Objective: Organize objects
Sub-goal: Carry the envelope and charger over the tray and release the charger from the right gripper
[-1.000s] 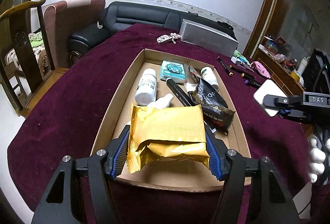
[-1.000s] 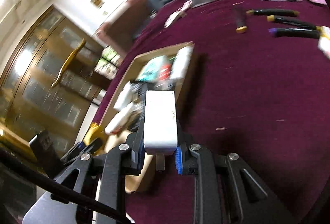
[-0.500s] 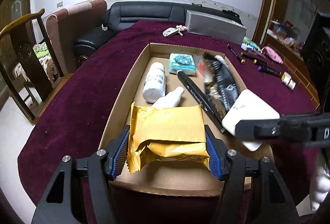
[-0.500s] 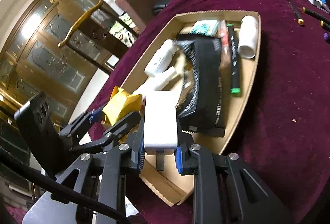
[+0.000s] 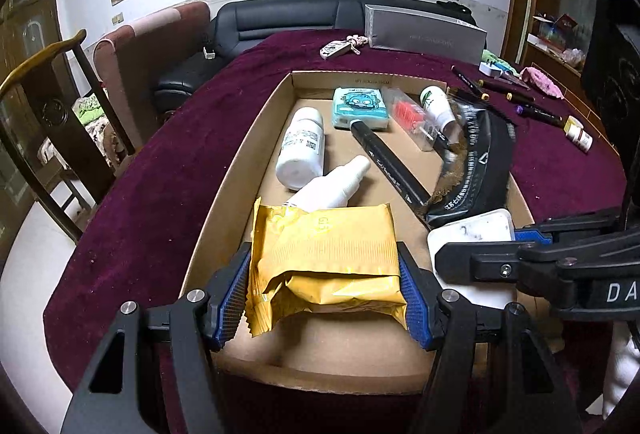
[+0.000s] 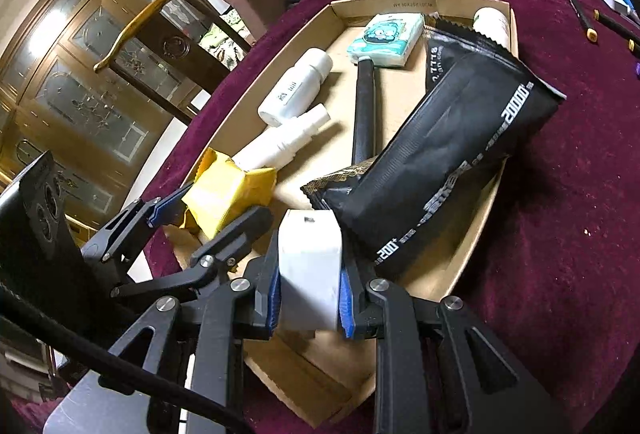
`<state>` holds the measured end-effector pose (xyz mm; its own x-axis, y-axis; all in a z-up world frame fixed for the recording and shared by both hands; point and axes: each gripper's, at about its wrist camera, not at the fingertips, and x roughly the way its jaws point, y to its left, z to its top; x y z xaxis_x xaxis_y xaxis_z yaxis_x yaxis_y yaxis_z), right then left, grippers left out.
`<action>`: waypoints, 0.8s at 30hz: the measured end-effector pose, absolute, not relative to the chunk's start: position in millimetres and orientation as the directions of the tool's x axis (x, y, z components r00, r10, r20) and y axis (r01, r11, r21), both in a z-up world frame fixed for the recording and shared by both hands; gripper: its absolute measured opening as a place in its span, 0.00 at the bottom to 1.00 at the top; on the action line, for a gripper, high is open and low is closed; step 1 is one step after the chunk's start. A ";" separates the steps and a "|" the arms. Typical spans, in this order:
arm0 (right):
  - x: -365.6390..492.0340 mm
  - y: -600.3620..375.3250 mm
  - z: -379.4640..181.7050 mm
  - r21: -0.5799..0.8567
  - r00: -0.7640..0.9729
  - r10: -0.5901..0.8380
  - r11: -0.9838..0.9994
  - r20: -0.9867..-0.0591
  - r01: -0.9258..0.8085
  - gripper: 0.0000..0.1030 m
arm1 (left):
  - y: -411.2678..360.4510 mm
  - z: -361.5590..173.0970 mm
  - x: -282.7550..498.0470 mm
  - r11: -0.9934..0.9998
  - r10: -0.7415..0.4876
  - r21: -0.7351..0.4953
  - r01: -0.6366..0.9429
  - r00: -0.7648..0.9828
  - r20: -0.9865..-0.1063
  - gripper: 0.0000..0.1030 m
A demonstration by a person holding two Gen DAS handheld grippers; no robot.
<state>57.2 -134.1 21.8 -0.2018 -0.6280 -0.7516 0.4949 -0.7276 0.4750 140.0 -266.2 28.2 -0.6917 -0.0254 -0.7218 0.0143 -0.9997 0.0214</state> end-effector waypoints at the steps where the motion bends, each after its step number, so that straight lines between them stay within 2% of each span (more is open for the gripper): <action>1: 57.9 -134.5 22.1 0.470 -0.204 -0.625 -0.729 -0.754 0.497 0.20 | -265.7 27.7 140.2 -1.000 -0.028 0.025 0.013 -0.691 -0.722 0.59; 24: 60.6 -136.0 23.6 0.435 -0.231 -0.599 -0.750 -0.767 0.499 0.22 | -277.5 22.1 135.8 -0.999 -0.043 0.016 0.046 -0.675 -0.736 0.62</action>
